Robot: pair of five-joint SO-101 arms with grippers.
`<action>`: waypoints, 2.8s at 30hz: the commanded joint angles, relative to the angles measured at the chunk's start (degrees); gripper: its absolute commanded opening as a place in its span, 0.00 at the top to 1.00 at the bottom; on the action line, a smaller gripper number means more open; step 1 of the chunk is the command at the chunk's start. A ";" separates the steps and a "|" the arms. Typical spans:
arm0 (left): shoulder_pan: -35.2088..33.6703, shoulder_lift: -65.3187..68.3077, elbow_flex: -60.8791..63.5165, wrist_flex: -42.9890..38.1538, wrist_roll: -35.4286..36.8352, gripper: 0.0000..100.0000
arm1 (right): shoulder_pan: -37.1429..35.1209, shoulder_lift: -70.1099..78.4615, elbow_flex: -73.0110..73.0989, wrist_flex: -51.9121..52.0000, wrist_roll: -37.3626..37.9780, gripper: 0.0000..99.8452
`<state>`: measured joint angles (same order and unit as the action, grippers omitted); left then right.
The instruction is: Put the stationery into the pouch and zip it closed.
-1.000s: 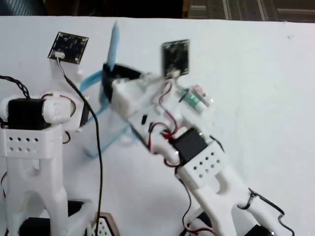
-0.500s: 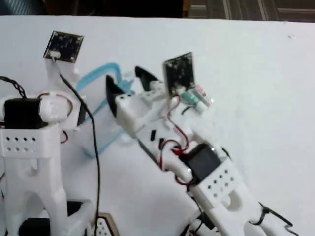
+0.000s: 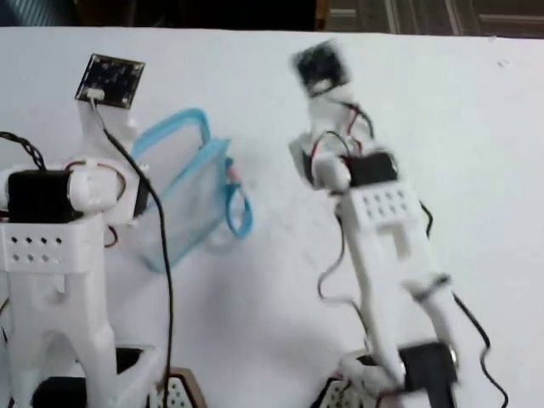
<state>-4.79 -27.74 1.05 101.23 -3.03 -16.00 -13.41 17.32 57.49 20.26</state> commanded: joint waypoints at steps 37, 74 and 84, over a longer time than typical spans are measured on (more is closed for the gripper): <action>-0.57 0.57 -0.70 -0.97 -0.35 0.98 | -5.14 8.48 -18.73 24.13 0.53 0.98; -0.48 0.57 -0.70 -0.97 -0.26 0.98 | -31.52 -23.69 7.82 -28.09 -48.00 0.93; -0.66 0.57 -0.70 -0.97 -0.26 0.98 | -32.48 -23.78 7.82 -22.55 -48.00 0.80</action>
<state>-4.79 -27.74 1.05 101.23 -3.03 -48.44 -35.74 25.41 33.93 -27.56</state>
